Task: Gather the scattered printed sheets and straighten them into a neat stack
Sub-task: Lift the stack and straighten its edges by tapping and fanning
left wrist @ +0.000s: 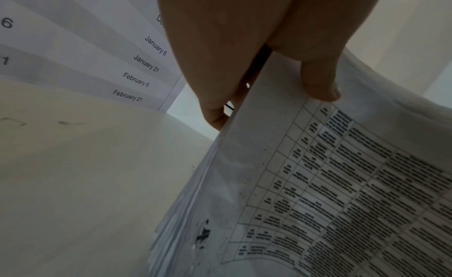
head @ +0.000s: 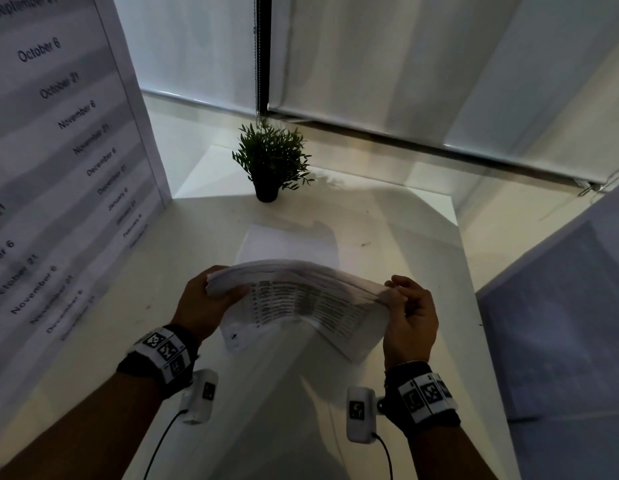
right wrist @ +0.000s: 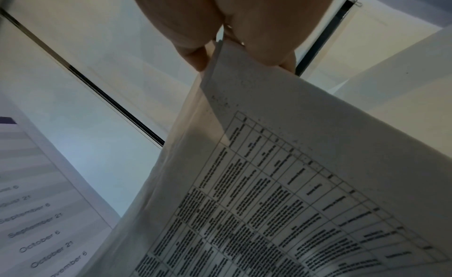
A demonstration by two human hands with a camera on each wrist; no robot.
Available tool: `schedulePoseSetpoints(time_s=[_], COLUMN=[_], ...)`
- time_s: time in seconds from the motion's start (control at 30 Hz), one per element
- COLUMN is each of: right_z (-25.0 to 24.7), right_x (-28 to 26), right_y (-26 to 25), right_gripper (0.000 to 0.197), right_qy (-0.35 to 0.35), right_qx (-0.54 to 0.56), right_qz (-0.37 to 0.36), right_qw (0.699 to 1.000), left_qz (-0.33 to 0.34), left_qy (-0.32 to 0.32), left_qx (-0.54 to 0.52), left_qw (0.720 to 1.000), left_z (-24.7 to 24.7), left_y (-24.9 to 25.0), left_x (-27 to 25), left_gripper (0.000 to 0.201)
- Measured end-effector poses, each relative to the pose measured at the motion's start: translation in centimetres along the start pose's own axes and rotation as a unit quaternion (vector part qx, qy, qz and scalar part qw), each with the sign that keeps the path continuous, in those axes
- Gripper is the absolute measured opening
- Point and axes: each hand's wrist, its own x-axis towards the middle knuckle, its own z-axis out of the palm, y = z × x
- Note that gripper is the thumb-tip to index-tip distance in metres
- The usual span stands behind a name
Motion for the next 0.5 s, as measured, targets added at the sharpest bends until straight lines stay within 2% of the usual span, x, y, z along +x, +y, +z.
schedulePoseSetpoints(time_s=[0.07, 0.13, 0.17, 0.23, 0.27, 0.33, 0.4, 0.43, 0.47, 0.5], right_z=[0.1, 0.4, 0.4, 0.2, 0.0, -0.8, -1.2, -1.4, -1.4, -1.2], right_x=[0.2, 0.3, 0.3, 0.3, 0.2, 0.3, 0.5, 0.6, 0.7, 0.9], right_y=[0.2, 0.1, 0.1, 0.2, 0.3, 1.3, 2.2, 2.5, 2.5, 2.4], right_gripper=[0.025, 0.026, 0.026, 0.032, 0.049, 0.094, 0.116, 0.116, 0.107, 0.088], right_qy=[0.009, 0.016, 0.013, -0.016, -0.043, -0.102, -0.139, -0.144, -0.146, -0.144], right_qx=[-0.004, 0.037, 0.058, 0.071, 0.069, 0.049, 0.023, 0.02, 0.015, -0.002], right_qz=[0.009, 0.035, 0.044, 0.044, 0.045, 0.043, 0.068, 0.091, 0.109, 0.114], right_qw=[1.0, 0.999, 0.997, 0.996, 0.996, 0.993, 0.988, 0.985, 0.983, 0.983], left_qz=[0.003, 0.015, 0.013, 0.004, 0.0, -0.007, -0.02, -0.031, -0.044, -0.058], left_qy=[-0.013, -0.025, -0.024, -0.015, -0.009, 0.01, 0.035, 0.046, 0.055, 0.061], left_qx=[-0.004, -0.011, -0.013, -0.002, 0.01, 0.008, -0.026, -0.04, -0.053, -0.067], left_qw=[1.0, 1.0, 1.0, 1.0, 1.0, 1.0, 0.999, 0.998, 0.996, 0.994], left_z=[-0.1, -0.3, -0.3, -0.3, -0.3, 0.0, 0.3, 0.5, 0.7, 0.9], left_y=[0.0, 0.0, -0.1, -0.4, -0.4, -0.5, -0.1, 0.1, 0.1, 0.2], left_x=[0.1, 0.0, -0.1, 0.0, 0.1, 0.3, 0.4, 0.5, 0.6, 0.7], left_gripper=[0.026, 0.038, 0.038, 0.023, 0.014, 0.004, 0.007, 0.01, 0.011, 0.012])
